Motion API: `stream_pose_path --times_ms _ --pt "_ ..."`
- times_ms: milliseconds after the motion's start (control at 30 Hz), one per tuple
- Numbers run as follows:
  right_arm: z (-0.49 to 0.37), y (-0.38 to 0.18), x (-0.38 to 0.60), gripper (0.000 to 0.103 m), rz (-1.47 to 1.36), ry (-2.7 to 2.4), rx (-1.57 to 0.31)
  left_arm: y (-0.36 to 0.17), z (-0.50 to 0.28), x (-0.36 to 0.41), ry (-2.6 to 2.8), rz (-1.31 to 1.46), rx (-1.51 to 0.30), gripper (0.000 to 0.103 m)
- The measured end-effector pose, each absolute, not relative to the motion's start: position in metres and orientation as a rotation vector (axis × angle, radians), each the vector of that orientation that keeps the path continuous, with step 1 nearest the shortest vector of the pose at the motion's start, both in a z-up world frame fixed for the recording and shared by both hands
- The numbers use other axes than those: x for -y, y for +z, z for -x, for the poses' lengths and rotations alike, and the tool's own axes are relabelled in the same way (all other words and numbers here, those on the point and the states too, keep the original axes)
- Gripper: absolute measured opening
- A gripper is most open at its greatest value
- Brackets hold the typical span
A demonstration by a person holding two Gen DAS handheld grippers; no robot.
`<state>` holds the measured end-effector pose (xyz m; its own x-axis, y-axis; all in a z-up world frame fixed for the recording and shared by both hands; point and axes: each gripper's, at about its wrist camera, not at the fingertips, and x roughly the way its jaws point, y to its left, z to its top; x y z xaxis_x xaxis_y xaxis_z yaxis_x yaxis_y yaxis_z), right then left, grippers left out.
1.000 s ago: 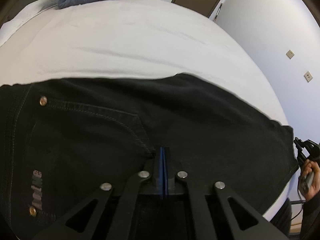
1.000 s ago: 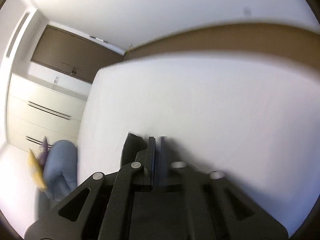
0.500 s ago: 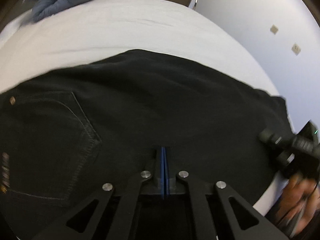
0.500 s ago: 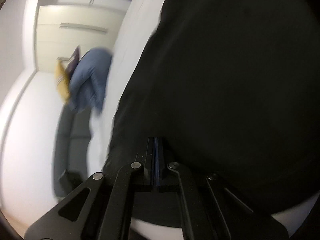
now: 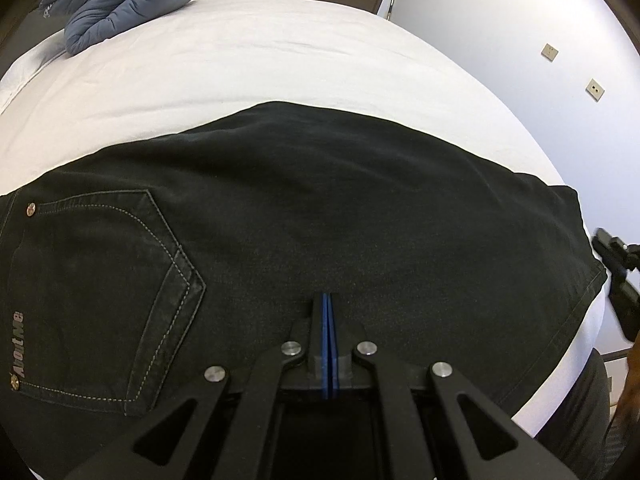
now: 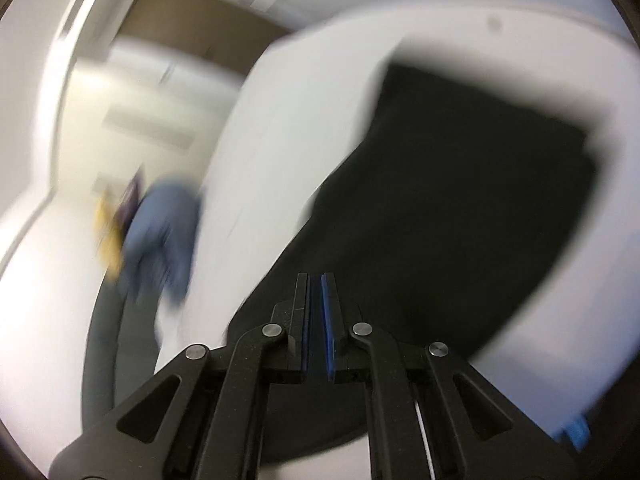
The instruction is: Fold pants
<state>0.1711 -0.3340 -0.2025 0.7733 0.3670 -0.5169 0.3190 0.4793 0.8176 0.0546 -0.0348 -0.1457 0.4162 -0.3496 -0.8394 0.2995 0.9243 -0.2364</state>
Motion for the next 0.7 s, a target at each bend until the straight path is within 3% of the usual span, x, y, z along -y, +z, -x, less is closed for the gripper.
stream_pose_path --times_ms 167,200,333,400,600,700 --pt "-0.212 -0.256 0.268 0.007 -1.027 0.168 -0.979 -0.132 -0.054 -0.007 -0.377 0.09 -1.062 0.005" --pt "-0.208 -0.264 0.27 0.002 -1.04 0.152 -0.992 -0.131 -0.055 -0.017 -0.362 0.102 -1.062 0.005" --pt "-0.208 -0.277 0.32 0.0 -1.103 0.101 -0.881 -0.13 -0.062 -0.078 -0.273 0.179 -1.056 0.005" --pt "-0.14 -0.267 0.366 0.0 -1.099 0.006 -0.809 -0.132 -0.066 -0.105 -0.236 0.191 -1.059 0.005" --pt "-0.098 -0.254 0.483 0.0 -1.083 -0.277 -0.664 -0.136 -0.067 -0.166 -0.199 0.282 -1.05 0.005" --pt "-0.071 -0.223 0.521 0.007 -1.042 -0.387 -0.624 -0.128 -0.065 -0.174 -0.16 0.3 -1.043 0.004"
